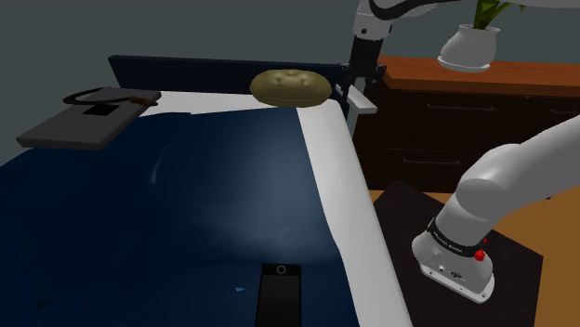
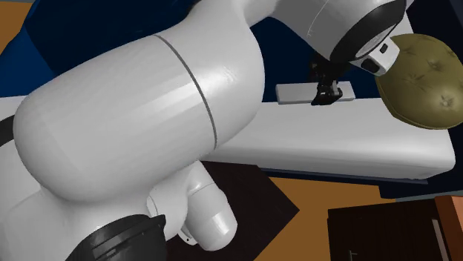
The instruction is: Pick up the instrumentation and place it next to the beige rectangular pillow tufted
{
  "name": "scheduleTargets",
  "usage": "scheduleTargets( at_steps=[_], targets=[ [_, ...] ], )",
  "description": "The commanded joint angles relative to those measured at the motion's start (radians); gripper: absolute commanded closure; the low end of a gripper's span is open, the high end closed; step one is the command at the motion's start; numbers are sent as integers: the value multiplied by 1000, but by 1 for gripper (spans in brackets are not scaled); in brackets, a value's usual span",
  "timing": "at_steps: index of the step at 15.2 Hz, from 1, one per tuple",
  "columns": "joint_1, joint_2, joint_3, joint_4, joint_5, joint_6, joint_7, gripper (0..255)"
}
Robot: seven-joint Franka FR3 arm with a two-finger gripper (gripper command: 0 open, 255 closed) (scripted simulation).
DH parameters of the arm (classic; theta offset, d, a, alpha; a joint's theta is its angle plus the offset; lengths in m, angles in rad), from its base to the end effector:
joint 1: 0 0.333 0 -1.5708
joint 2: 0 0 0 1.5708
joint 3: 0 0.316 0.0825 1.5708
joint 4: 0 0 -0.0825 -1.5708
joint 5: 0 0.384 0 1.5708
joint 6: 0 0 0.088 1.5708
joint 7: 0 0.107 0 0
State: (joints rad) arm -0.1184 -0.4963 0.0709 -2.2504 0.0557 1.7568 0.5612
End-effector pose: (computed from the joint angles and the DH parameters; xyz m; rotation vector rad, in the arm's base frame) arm 0.4033 -0.0102 0.5539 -2.9685 0.9631 0.0054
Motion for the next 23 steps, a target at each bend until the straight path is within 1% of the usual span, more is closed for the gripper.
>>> scheduleTargets(
  at_steps=[1,6,11,16,17,23],
  targets=[
    [-16,58,-27,47,-16,10,-37,255],
    [-50,201,-87,177,-40,21,-121,255],
    [-81,356,-139,338,-45,14,-204,255],
    [-116,525,-182,535,-32,-16,-284,255],
    [-130,590,-196,617,-24,-34,-311,255],
    [-130,589,-194,534,-24,47,-313,255]
  ],
)
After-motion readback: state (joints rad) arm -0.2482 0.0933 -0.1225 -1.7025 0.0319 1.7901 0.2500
